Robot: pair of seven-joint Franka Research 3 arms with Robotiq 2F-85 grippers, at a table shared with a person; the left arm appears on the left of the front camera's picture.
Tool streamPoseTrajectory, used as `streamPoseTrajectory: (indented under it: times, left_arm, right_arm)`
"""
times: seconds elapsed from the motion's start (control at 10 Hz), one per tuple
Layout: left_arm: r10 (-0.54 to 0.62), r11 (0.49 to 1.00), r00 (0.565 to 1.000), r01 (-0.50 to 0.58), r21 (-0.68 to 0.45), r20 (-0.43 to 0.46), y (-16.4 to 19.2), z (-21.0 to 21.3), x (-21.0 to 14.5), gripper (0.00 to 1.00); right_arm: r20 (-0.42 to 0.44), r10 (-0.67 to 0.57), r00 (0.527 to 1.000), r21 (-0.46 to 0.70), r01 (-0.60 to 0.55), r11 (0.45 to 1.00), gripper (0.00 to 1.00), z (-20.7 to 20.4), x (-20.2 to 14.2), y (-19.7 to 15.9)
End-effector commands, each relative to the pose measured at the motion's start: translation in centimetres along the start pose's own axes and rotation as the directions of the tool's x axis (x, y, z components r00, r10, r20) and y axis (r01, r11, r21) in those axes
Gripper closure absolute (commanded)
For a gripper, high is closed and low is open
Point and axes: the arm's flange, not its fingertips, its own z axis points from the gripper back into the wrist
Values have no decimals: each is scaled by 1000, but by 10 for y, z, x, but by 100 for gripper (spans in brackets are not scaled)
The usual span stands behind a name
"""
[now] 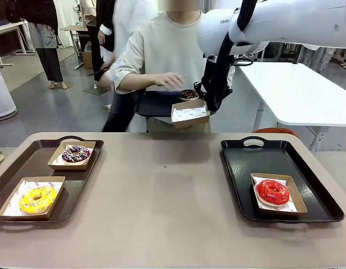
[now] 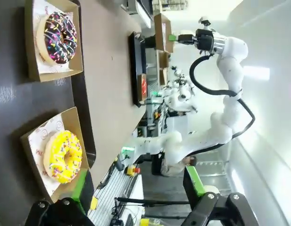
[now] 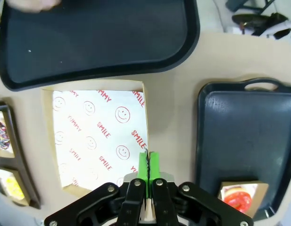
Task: Individually package the donuts and arrange them on the tray.
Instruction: Place the picked Paper togo box on the Handle tray while simultaneously picking up another Paper togo box from the table with the other hand.
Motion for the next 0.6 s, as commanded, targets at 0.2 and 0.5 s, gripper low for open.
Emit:
streamPoseTrajectory:
  times: [0.2,0.5]
  left_arm:
    - [44,999,988,-41,-23,149,2,10,-26,0]
    - [38,999,995,-36,-26,97,12,20,-25,0]
  right_arm:
    - [-15,-56,998,-25,55,998,100,-9,19,8]
    - [-15,-20,1000,-1,20,1000,100,-10,9,3]
